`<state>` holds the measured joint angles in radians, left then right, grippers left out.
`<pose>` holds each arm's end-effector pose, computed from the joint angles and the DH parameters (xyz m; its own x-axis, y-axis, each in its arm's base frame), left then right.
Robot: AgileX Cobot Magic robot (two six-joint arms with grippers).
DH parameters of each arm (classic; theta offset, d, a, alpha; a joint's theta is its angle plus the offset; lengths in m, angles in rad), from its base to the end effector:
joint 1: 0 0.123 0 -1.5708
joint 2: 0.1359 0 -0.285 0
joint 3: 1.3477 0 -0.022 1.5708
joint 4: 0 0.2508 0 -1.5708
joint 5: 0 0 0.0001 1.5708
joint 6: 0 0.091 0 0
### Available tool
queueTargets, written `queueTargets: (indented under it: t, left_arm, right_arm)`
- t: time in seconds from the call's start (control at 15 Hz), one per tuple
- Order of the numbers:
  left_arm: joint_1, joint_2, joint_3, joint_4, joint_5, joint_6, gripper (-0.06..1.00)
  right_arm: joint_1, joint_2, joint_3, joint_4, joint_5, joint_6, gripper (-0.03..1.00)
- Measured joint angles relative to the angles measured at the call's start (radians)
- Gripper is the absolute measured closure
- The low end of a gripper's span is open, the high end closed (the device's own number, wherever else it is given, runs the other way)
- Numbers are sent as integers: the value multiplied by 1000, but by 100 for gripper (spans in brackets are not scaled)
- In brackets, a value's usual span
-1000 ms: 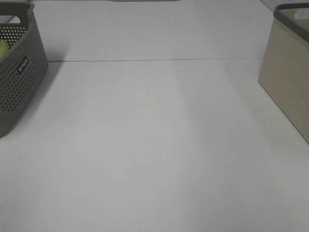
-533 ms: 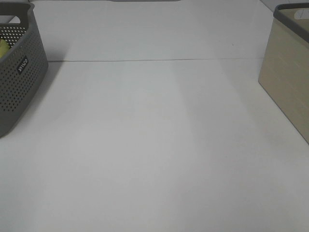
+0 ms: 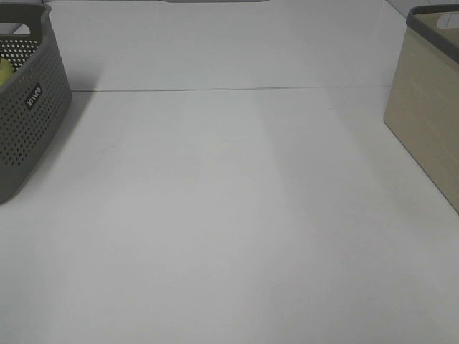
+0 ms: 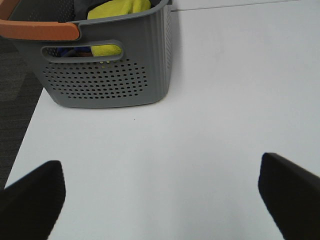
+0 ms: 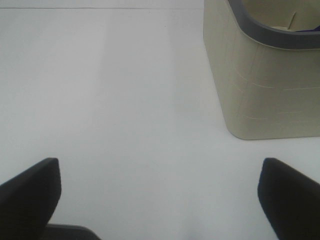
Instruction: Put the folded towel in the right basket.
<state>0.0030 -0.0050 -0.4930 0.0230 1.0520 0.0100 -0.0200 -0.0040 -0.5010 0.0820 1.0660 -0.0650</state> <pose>-0.0044 0.0018 0.2760 -0.4503 0.0200 -0.8927 -0.0112 0.9995 0.0281 -0.0058 0.0066 0.2773 -0.4537 -0.0161 -0.8910 -0.0554 0.9984 0.0101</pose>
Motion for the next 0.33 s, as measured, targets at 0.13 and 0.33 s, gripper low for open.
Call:
queueTargets:
  t: [0.13,0.33]
  left_arm:
    - [0,0,0,0,0,0,-5]
    - [0,0,0,0,0,0,-5]
  right_arm:
    - [0,0,0,0,-2,0,-1]
    - [0,0,0,0,-2,0,-1]
